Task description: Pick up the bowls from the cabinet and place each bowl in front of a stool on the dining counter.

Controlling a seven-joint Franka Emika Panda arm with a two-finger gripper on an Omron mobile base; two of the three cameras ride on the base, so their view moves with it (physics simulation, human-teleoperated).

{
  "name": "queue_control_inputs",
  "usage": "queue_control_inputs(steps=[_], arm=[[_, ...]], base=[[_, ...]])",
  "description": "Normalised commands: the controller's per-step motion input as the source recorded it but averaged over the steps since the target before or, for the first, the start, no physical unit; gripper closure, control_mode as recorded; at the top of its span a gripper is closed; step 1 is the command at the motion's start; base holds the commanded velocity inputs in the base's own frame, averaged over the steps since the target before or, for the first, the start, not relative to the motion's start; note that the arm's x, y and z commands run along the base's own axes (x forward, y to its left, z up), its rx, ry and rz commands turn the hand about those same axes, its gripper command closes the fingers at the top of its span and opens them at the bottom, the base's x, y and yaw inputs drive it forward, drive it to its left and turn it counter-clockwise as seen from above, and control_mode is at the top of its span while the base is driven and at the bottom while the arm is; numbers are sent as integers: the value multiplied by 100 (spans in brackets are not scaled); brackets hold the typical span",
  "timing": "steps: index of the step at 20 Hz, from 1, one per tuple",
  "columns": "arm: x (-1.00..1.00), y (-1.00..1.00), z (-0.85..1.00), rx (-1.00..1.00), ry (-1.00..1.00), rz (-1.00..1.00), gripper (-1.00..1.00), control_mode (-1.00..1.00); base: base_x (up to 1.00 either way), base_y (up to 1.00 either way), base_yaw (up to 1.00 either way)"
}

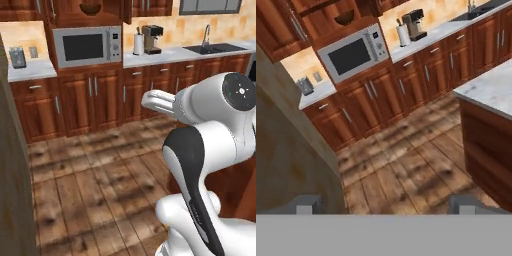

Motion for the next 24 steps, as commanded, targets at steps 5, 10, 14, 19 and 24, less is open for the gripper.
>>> queue_control_inputs(steps=[5, 10, 14, 19, 24], arm=[[0, 0, 0, 0, 0, 0, -100, 100], [0, 0, 0, 0, 0, 0, -100, 100], [0, 0, 0, 0, 0, 0, -100, 100], [0, 0, 0, 0, 0, 0, -100, 100], [0, 0, 0, 0, 0, 0, -100, 100]], base=[[100, 22, -29], [100, 18, -28], [100, 45, -1], [100, 16, 0], [100, 0, -5]])
